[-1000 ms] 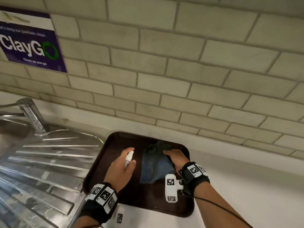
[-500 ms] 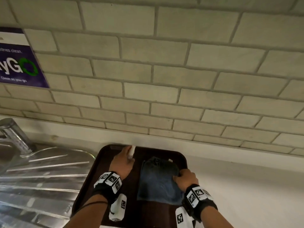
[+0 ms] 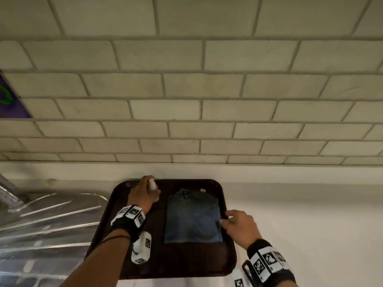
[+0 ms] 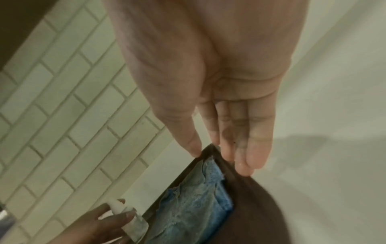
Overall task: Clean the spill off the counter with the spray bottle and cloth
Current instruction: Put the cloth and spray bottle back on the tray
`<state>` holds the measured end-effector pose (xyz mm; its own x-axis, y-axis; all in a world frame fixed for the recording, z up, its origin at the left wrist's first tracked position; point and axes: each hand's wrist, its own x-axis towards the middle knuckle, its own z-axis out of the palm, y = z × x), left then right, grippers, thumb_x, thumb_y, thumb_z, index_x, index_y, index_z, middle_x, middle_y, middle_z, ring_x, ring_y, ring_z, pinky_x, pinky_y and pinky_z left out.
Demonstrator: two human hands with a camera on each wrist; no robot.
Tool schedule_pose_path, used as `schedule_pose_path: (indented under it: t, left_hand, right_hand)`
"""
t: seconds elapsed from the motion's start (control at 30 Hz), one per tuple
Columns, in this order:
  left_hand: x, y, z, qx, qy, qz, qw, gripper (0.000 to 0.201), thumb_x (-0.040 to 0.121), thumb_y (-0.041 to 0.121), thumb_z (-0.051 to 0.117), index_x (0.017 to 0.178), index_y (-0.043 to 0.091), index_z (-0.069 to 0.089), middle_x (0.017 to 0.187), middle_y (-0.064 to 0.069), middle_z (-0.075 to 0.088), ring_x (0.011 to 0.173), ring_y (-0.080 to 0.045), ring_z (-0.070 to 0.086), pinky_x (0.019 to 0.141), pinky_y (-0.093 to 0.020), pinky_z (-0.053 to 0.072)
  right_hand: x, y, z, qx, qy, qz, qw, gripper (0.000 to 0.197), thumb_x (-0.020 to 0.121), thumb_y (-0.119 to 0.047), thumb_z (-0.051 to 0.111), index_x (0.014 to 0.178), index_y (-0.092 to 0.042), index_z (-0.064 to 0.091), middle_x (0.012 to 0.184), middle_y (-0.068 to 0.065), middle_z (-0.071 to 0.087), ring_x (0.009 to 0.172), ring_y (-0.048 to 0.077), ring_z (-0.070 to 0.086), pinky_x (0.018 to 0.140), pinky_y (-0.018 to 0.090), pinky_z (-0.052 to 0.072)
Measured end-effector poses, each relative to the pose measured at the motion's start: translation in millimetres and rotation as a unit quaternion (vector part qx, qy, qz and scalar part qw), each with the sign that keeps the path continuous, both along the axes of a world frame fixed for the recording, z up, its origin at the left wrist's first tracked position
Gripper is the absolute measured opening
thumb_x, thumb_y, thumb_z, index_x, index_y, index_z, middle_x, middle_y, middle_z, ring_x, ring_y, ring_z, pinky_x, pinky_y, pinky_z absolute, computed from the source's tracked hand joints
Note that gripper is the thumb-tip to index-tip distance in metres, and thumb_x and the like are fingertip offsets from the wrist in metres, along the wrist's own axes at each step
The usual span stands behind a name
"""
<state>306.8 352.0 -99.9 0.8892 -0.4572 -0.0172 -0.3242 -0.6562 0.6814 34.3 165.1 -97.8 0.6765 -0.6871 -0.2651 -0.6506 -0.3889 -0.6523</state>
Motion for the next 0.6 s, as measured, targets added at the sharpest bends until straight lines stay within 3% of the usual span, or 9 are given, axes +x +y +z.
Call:
schedule_pose_path:
  t: [0.1,0.2,0.33,0.4,0.47,0.53,0.6]
  left_hand:
    - [-6,1,1,-0.014,0.036,0.016,0.999,0.073,0.075,0.024,0.082,0.138,0.023,0.045,0.128,-0.009,0.063,0.117,-0.032,0.059,0.102,-0.037,0.041]
    - [-20,6,7,-0.05,0.045,0.036,0.997,0.089,0.072,0.019,0.085,0.145,0.018,0.035,0.133,-0.008,0.06,0.114,-0.028,0.061,0.1,-0.037,0.041]
    - [-50,21,11,-0.082,0.007,0.019,0.996,0.082,0.067,0.018,0.088,0.135,0.014,0.043,0.126,-0.015,0.062,0.113,-0.031,0.061,0.093,-0.034,0.043]
    - [-78,27,18,-0.104,0.026,0.004,0.994,0.086,0.068,0.006,0.088,0.141,0.007,0.042,0.135,-0.022,0.055,0.119,-0.036,0.057,0.099,-0.038,0.043]
    - [-113,30,22,-0.104,0.022,-0.02,0.994,0.083,0.072,0.003,0.085,0.143,0.009,0.044,0.14,-0.02,0.05,0.112,-0.035,0.058,0.096,-0.044,0.049]
    - [-151,28,25,-0.109,0.027,-0.053,0.992,0.073,0.071,0.009,0.086,0.135,0.022,0.052,0.138,-0.013,0.052,0.095,-0.027,0.063,0.08,-0.029,0.057]
    - [-198,17,23,-0.12,0.043,-0.098,0.987,0.065,0.069,0.009,0.086,0.121,0.036,0.056,0.129,-0.009,0.06,0.08,-0.02,0.068,0.065,-0.01,0.053]
  right_hand:
    - [-40,8,0,0.062,-0.06,-0.011,0.996,0.037,0.087,-0.034,0.068,0.121,-0.022,0.062,0.086,-0.006,0.072,0.08,0.011,0.069,0.084,0.031,0.055]
    - [-90,14,0,0.083,-0.081,-0.021,0.993,0.031,0.086,-0.037,0.069,0.115,-0.032,0.061,0.085,-0.007,0.071,0.08,0.007,0.067,0.08,0.025,0.054]
    - [-169,22,7,0.082,-0.105,-0.049,0.99,0.024,0.085,-0.04,0.068,0.109,-0.038,0.063,0.081,-0.011,0.072,0.07,0.003,0.066,0.073,0.019,0.051]
    - [-211,26,11,0.071,-0.113,-0.081,0.988,0.022,0.086,-0.037,0.068,0.106,-0.04,0.064,0.081,-0.016,0.071,0.069,0.002,0.067,0.074,0.017,0.05]
    - [-253,32,13,0.068,-0.107,-0.121,0.985,0.02,0.085,-0.032,0.07,0.101,-0.043,0.066,0.078,-0.019,0.07,0.068,0.004,0.068,0.077,0.018,0.05]
    - [-292,37,13,0.056,-0.106,-0.159,0.98,0.023,0.082,-0.028,0.073,0.09,-0.049,0.069,0.073,-0.019,0.069,0.065,0.006,0.068,0.076,0.018,0.05]
    - [-333,45,12,0.053,-0.121,-0.2,0.971,0.035,0.079,-0.026,0.076,0.092,-0.056,0.065,0.07,-0.018,0.069,0.06,0.005,0.066,0.073,0.015,0.05]
